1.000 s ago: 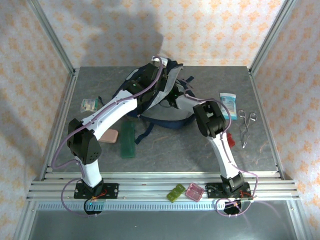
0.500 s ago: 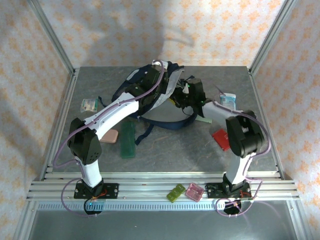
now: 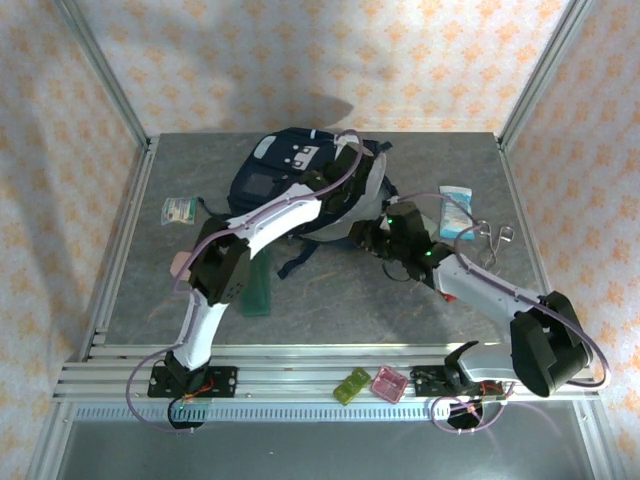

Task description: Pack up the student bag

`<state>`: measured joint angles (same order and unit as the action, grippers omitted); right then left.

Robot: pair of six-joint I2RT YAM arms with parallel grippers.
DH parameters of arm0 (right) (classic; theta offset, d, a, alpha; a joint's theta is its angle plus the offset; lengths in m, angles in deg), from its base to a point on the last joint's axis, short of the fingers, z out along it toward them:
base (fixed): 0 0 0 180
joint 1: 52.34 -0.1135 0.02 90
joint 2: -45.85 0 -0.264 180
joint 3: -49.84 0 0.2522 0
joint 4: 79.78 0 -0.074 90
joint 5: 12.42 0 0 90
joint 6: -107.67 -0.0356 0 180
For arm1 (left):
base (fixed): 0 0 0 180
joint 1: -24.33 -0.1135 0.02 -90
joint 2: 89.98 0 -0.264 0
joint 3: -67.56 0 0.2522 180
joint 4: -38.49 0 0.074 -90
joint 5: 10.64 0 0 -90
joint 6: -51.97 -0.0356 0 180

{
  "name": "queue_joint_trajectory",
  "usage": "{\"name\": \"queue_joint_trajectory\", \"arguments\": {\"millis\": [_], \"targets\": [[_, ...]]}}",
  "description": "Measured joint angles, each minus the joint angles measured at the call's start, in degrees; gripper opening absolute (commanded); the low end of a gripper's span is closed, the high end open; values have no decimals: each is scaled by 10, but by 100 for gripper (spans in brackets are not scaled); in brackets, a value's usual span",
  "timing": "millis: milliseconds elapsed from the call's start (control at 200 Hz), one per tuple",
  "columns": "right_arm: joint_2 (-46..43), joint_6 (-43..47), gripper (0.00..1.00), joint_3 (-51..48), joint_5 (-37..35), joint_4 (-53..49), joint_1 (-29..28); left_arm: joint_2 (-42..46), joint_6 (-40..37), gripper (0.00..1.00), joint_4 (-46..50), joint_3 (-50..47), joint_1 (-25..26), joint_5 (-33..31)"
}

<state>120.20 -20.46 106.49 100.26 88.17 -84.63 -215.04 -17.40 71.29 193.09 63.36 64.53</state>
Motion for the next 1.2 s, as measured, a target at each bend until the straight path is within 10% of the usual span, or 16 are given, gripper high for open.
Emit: {"name": "queue_joint_trajectory", "arguments": {"millis": [125, 300, 656, 1201], "targets": [[24, 5, 34, 0, -10, 0, -32, -60, 25, 43, 15, 83, 0, -2], [64, 5, 36, -2, -19, 3, -45, -33, 45, 65, 3, 54, -1, 3], [69, 9, 40, -5, -19, 23, -53, 376, 197, 76, -208, -519, -114, 98], [39, 7, 44, -48, -35, 43, -56, 292, 398, 78, -377, -678, -140, 172]]}}
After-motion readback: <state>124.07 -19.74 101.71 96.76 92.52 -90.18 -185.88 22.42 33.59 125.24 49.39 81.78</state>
